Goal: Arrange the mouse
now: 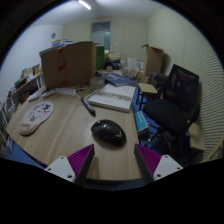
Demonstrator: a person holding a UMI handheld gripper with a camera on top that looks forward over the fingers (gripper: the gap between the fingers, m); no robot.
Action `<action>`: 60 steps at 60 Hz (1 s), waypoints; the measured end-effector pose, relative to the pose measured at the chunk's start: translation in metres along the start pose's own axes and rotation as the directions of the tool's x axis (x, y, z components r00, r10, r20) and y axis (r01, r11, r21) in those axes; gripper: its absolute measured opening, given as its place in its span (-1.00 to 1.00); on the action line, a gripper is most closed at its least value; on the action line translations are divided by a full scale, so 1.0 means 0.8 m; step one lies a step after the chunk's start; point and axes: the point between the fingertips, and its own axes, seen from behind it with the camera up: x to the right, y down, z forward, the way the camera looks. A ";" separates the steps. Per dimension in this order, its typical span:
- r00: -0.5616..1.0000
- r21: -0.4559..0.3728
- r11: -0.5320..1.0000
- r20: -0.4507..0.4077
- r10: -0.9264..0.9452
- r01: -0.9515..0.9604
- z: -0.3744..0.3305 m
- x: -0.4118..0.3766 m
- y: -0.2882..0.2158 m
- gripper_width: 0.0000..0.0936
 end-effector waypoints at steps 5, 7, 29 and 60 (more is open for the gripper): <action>0.999 0.004 1.000 0.044 0.000 0.000 0.024 0.001 -0.003 0.77; 0.998 0.021 1.000 0.058 0.007 -0.008 0.031 0.001 -0.010 0.74; 0.996 0.068 0.998 0.086 -0.020 0.015 0.096 0.009 -0.060 0.74; 0.993 0.028 0.995 -0.062 0.102 -0.100 0.108 0.019 -0.066 -0.13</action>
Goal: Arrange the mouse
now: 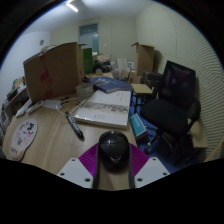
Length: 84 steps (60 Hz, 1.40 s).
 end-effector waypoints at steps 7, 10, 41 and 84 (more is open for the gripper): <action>0.998 0.035 0.997 -0.020 0.064 -0.064 -0.036 0.001 -0.027 -0.22; 0.997 0.099 0.994 -0.053 0.057 -0.051 -0.064 0.004 -0.066 -0.22; 0.997 0.082 0.997 0.071 0.003 -0.009 -0.060 -0.453 -0.084 -0.21; 0.998 -0.116 0.992 0.058 -0.035 0.042 -0.137 -0.465 -0.031 0.82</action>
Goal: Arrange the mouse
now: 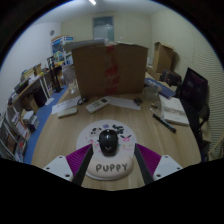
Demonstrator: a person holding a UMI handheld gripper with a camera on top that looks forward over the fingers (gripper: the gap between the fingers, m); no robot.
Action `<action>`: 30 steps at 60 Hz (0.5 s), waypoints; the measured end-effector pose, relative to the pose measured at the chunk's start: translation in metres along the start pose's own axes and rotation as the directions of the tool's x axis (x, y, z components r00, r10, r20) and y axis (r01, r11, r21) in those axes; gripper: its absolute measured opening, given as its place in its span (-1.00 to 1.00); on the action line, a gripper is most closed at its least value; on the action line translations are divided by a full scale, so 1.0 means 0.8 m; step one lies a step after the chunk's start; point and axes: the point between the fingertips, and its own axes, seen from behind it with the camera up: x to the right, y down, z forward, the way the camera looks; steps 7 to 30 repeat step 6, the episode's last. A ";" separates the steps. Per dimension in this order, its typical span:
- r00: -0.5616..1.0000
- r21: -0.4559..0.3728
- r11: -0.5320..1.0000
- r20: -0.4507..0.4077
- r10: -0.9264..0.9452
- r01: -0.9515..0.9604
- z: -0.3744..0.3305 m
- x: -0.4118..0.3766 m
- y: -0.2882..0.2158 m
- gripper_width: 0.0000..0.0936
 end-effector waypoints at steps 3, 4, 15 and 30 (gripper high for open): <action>1.000 0.007 1.000 -0.001 0.018 -0.018 -0.040 0.009 -0.002 0.82; 1.000 0.009 1.000 -0.002 0.022 -0.022 -0.053 0.013 -0.001 0.82; 0.999 0.013 0.999 -0.007 0.031 -0.031 -0.078 0.023 0.002 0.82; 0.999 0.013 0.999 -0.007 0.031 -0.031 -0.078 0.023 0.002 0.82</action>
